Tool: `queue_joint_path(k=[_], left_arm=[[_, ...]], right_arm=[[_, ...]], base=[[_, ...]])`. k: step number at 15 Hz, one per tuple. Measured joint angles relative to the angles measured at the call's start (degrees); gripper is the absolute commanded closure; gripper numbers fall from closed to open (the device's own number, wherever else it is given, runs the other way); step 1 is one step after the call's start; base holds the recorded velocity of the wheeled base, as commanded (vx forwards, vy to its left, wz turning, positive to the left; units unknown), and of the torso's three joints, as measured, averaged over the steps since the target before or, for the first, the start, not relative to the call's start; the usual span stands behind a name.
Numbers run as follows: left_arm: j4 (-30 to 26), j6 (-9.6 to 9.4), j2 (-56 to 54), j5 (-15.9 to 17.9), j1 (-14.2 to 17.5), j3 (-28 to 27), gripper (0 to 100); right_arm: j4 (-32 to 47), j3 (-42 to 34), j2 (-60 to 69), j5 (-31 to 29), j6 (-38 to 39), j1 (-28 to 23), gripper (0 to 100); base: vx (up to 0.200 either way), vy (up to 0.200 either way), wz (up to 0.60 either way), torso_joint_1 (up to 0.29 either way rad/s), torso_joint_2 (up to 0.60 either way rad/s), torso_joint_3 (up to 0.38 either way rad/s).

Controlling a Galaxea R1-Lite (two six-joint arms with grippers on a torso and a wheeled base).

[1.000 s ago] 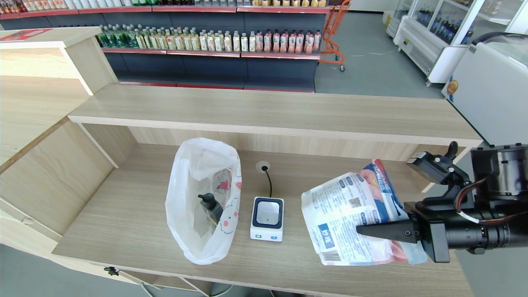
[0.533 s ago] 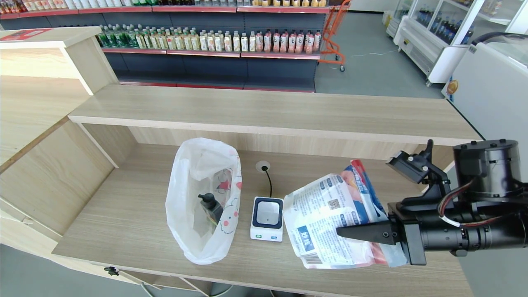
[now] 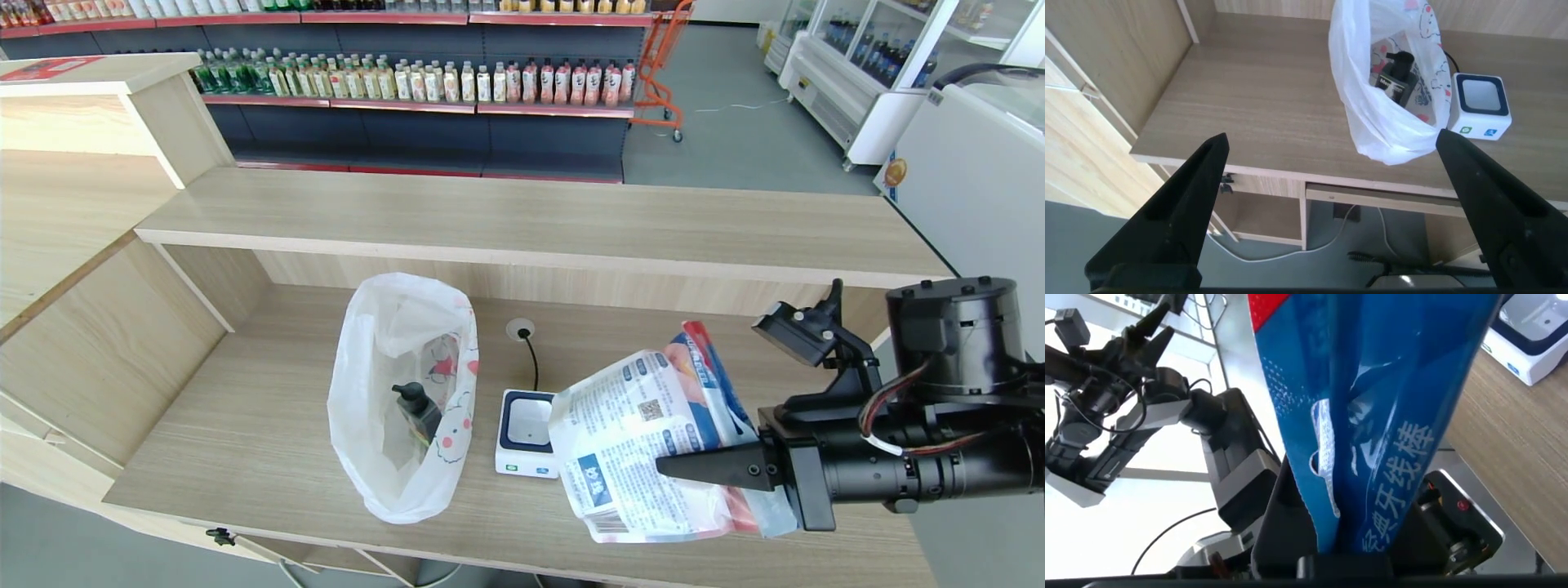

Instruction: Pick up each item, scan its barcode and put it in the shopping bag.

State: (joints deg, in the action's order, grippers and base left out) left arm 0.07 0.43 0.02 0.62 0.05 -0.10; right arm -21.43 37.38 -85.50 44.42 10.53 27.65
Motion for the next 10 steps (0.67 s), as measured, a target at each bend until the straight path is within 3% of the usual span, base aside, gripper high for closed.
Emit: queue_joint_path(k=[7,9,10], left_arm=[[0.0,0.0,0.0,0.0,0.0,0.0,0],[0.0,0.0,0.0,0.0,0.0,0.0,0],[0.0,0.0,0.0,0.0,0.0,0.0,0]], right_arm=[[-0.9,0.0,-0.1,0.0,-1.4,0.2,100],[-2.6,-0.4,-0.1,-2.7,-9.8,-0.1,100],[-3.0,-0.7,-0.2,-6.6,-17.7,-0.8,100]], base=[[0.0,0.0,0.0,0.0,0.0,0.0],[0.0,0.0,0.0,0.0,0.0,0.0],[0.0,0.0,0.0,0.0,0.0,0.0]])
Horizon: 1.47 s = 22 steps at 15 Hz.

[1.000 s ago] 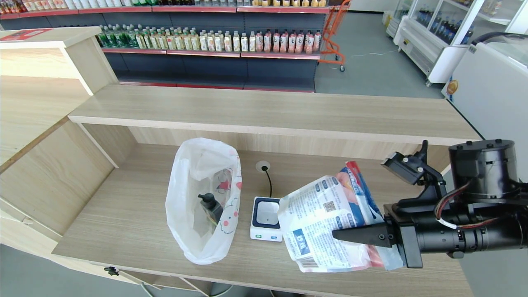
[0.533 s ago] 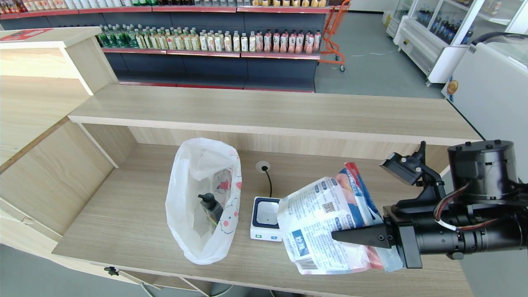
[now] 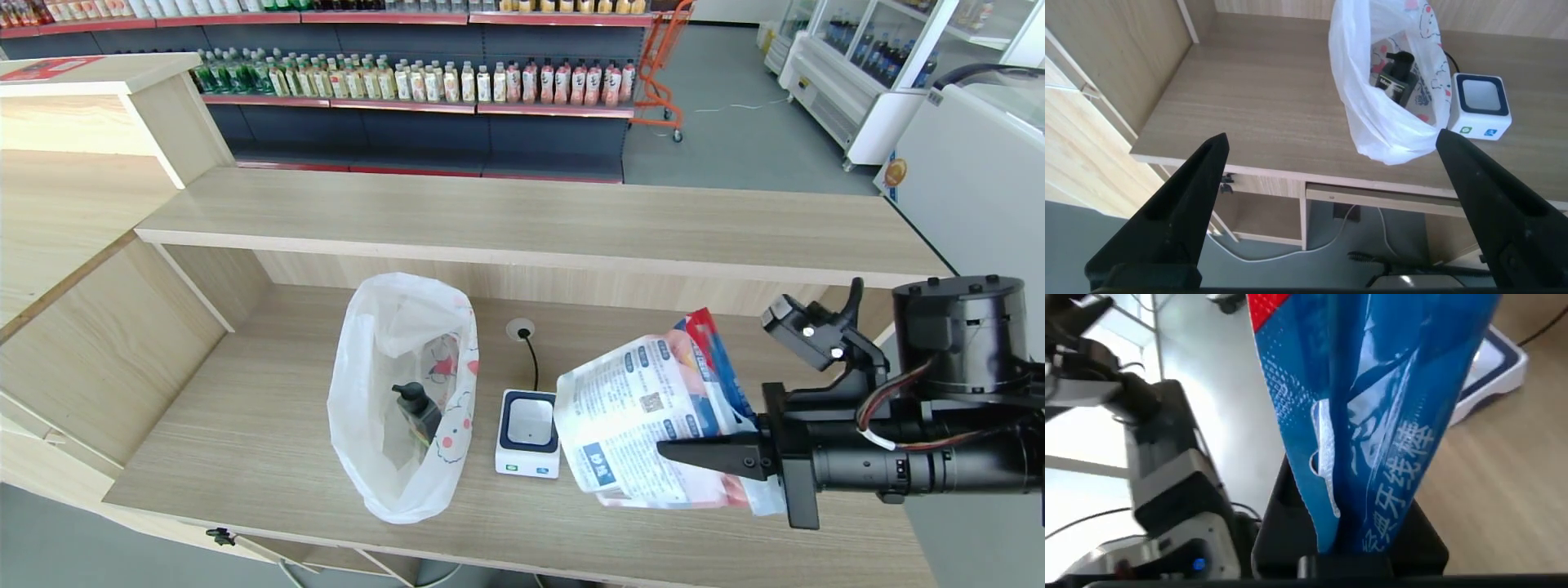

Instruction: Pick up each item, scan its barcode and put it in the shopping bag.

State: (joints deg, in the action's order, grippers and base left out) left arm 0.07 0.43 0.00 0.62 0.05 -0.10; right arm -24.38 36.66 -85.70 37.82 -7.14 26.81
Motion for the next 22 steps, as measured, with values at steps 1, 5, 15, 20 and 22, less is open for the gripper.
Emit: queue_joint_path(k=[1,5,15,20,22], left_arm=[[0.0,0.01,0.0,0.0,0.0,0.0,0],[0.0,0.0,0.0,0.0,0.0,0.0,0],[0.0,-0.27,0.0,0.0,0.0,0.0,0],[0.0,-0.29,0.0,0.0,0.0,0.0,0],[0.0,-0.35,0.0,0.1,0.1,0.0,0]], right_arm=[[-0.2,-0.2,-0.1,-3.3,-8.3,-1.6,100],[-0.6,-1.9,0.3,-7.8,-34.3,-12.6,100],[-8.9,-11.3,3.9,-3.5,-35.2,-17.6,100],[-8.9,-11.3,4.3,-2.2,-29.7,-17.6,100],[-8.9,-11.4,4.4,-2.0,-27.7,-17.7,100]], base=[[0.0,0.0,0.0,0.0,0.0,0.0],[0.0,0.0,0.0,0.0,0.0,0.0],[0.0,0.0,0.0,0.0,0.0,0.0],[0.0,0.16,0.0,0.001,0.0,0.003],[0.0,0.2,0.0,-0.007,0.0,0.0]])
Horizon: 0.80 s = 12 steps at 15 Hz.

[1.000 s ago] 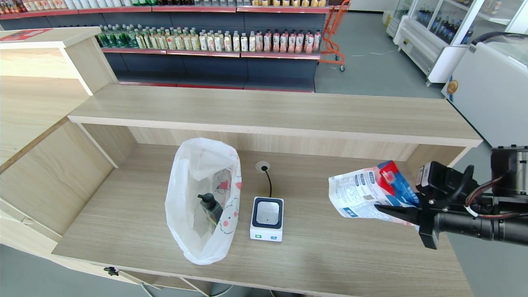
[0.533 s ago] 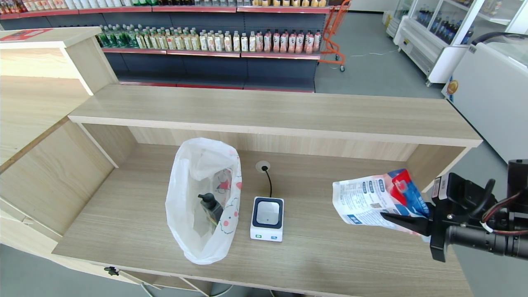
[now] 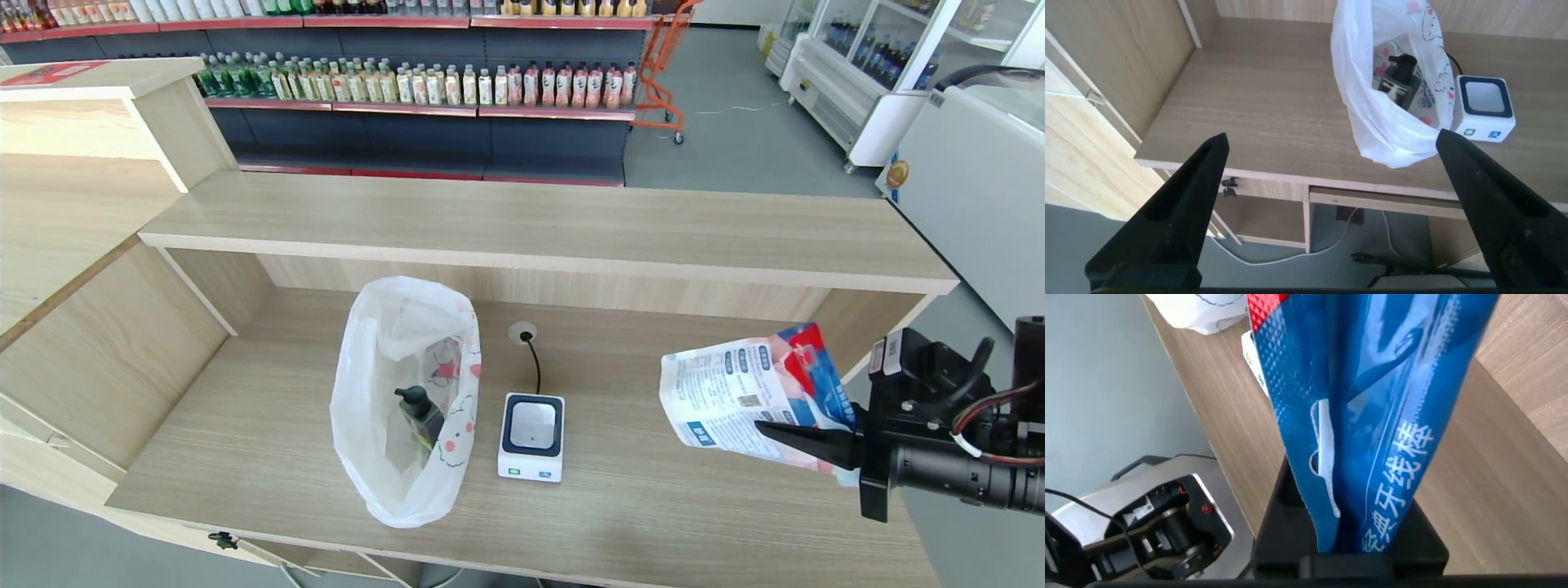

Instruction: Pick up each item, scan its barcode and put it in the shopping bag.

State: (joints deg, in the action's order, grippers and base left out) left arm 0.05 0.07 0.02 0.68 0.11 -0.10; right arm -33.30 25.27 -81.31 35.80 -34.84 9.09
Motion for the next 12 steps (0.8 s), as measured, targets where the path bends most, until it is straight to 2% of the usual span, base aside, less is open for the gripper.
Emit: queue_joint_path(k=[6,10,12], left_arm=[[0.0,-0.28,0.0,0.0,-0.1,0.0,0],[0.0,-0.15,0.0,0.0,0.0,0.0,0],[0.0,-0.21,0.0,0.0,-0.1,0.0,0]], right_arm=[[0.1,0.1,-0.9,-0.2,4.8,-1.5,100],[-2.0,0.5,-5.7,-0.4,-1.0,-5.2,100],[-6.4,0.8,-10.2,-0.1,-5.3,-6.8,100]], base=[[0.0,0.2,0.0,0.004,0.01,0.004],[0.0,0.0,0.0,0.0,0.0,0.0],[0.2,0.0,0.0,-0.002,0.0,0.002]])
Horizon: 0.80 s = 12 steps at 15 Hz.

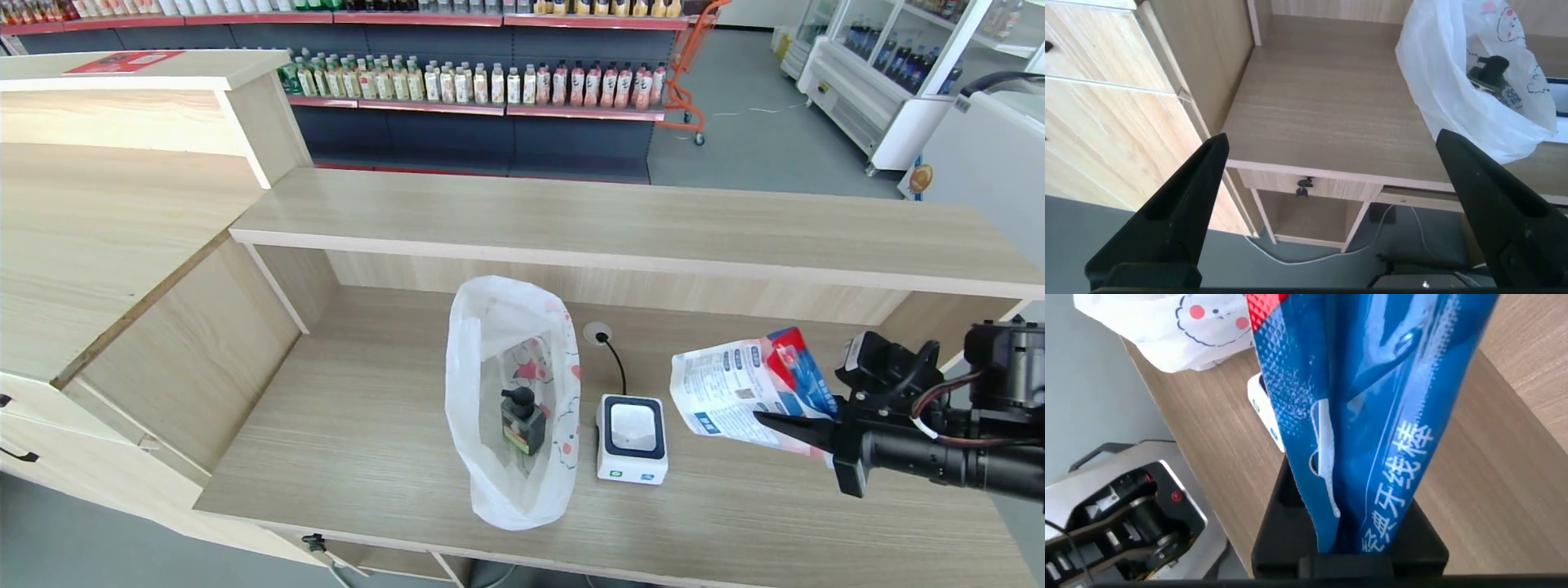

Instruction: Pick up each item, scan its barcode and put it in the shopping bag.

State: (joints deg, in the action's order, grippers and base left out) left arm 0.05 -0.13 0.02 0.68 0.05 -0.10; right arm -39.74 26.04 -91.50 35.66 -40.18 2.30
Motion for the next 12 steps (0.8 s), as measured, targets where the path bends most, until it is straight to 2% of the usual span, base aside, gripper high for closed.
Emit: queue_joint_path(k=[3,5,8,12], left_arm=[[0.0,-0.05,0.0,0.0,0.1,0.0,0],[0.0,0.21,0.0,0.0,0.0,0.0,0],[0.0,0.24,0.0,0.0,0.0,0.0,0],[0.0,0.29,0.0,0.0,0.0,0.0,0]], right_arm=[[-8.4,0.7,-7.2,0.4,-1.3,-0.3,100],[-9.8,1.7,-10.2,2.5,-1.2,1.2,100],[-10.0,2.2,-12.8,2.8,-1.9,3.3,100],[-10.6,1.9,-14.9,3.0,-6.2,3.9,100]], base=[[0.2,0.0,0.0,-0.004,0.0,-0.001],[0.0,0.0,0.0,0.0,0.0,0.0],[0.0,0.0,0.0,0.0,0.0,0.0],[0.0,0.0,0.0,0.0,0.0,0.0]])
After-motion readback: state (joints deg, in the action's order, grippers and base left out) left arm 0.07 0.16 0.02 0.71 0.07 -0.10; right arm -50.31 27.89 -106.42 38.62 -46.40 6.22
